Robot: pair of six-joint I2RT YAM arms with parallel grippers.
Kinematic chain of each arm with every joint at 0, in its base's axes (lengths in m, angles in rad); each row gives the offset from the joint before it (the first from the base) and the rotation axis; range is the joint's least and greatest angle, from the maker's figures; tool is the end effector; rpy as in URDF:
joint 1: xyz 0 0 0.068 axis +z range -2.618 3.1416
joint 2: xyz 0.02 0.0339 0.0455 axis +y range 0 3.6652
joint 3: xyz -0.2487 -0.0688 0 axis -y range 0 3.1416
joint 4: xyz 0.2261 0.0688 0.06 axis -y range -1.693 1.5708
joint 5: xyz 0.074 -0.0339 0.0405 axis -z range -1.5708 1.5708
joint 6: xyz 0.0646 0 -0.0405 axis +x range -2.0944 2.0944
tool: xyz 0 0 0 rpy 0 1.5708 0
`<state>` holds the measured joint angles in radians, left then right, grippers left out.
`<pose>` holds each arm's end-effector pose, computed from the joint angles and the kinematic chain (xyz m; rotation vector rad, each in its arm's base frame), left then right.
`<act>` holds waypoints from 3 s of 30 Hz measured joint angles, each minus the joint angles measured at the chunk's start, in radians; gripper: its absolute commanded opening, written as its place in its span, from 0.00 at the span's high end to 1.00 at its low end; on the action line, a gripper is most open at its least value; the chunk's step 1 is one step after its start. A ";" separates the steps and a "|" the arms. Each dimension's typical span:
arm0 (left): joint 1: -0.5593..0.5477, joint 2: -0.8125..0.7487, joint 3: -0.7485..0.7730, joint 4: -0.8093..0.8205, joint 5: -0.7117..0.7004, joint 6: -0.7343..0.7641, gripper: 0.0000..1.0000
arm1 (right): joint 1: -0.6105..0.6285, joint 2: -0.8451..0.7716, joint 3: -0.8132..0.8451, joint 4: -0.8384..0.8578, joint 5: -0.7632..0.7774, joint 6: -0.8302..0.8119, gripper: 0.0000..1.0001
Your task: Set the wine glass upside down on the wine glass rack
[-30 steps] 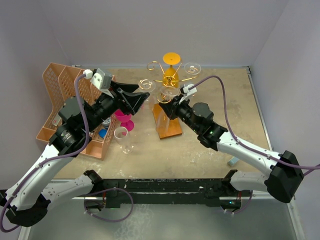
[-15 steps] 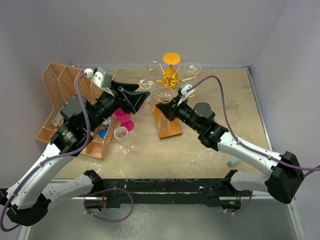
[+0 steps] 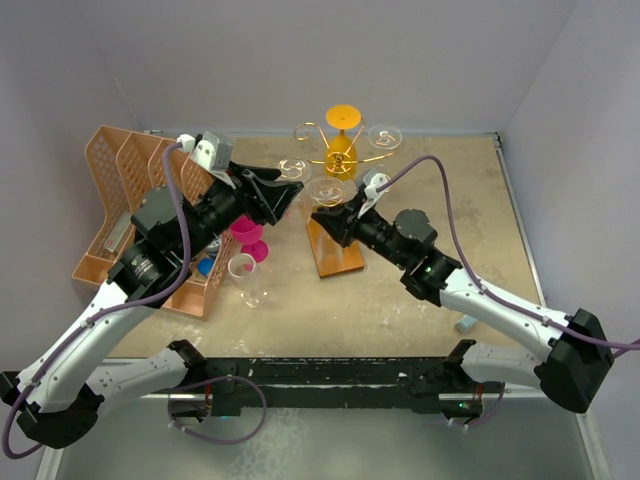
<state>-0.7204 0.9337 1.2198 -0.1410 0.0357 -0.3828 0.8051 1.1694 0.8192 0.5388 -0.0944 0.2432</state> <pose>0.1557 -0.1397 0.4548 0.2811 1.4662 -0.9275 0.1977 0.2145 0.3472 -0.4801 1.3661 0.9338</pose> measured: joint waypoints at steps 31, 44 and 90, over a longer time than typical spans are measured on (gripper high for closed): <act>0.000 -0.021 0.000 -0.065 -0.103 0.000 0.39 | 0.001 -0.065 -0.108 0.080 0.145 0.063 0.50; 0.000 -0.036 0.000 -0.302 -0.342 -0.030 0.37 | 0.001 -0.246 -0.151 -0.048 0.102 0.054 0.43; 0.183 0.409 -0.135 -0.384 -0.379 -0.119 1.00 | 0.001 -0.685 0.032 -0.411 0.262 0.379 0.46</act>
<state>-0.5377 1.3422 1.0847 -0.5251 -0.3431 -0.5022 0.8059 0.4843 0.8513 0.1276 0.1677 0.6220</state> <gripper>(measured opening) 0.006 0.547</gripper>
